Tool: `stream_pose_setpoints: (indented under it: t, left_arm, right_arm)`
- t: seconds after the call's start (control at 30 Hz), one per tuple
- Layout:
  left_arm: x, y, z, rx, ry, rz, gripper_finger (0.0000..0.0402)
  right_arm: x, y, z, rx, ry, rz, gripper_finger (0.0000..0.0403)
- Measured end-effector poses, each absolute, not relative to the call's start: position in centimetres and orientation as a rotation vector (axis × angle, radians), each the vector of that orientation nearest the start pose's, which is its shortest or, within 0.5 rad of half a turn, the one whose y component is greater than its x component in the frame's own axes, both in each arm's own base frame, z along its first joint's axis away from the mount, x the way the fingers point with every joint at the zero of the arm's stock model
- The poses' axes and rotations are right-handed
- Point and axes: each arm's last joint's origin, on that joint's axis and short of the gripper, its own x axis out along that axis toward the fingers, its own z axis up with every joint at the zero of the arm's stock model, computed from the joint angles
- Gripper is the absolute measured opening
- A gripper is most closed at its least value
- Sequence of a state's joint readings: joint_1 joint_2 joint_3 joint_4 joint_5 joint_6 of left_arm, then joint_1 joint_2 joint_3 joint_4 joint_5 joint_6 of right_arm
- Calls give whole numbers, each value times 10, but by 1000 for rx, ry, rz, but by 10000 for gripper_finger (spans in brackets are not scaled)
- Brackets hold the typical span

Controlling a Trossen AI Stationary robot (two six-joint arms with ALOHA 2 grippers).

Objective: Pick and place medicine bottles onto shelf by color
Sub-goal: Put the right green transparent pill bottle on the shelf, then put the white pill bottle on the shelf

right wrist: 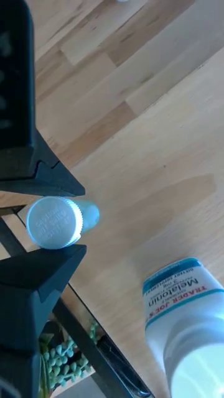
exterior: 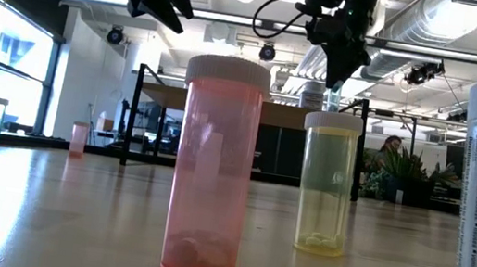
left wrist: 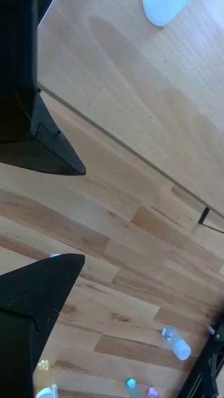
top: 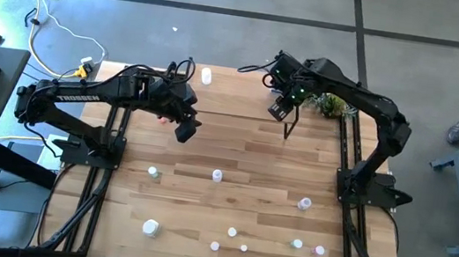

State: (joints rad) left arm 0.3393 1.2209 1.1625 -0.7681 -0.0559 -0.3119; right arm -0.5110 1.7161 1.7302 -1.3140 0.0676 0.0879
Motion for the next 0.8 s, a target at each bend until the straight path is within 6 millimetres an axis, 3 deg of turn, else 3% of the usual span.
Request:
stream_pose_setpoints:
  t: [0.2,0.57,0.8]
  left_arm:
    - [227,81,324,-422,795,478,209]
    - [224,70,319,-380,886,436,209]
    - [219,56,314,-396,993,418,209]
  right_arm:
    - [284,-163,335,384,1268,-550,115]
    - [284,-164,335,389,1260,-562,178]
    - [285,-164,344,379,1226,-563,188]
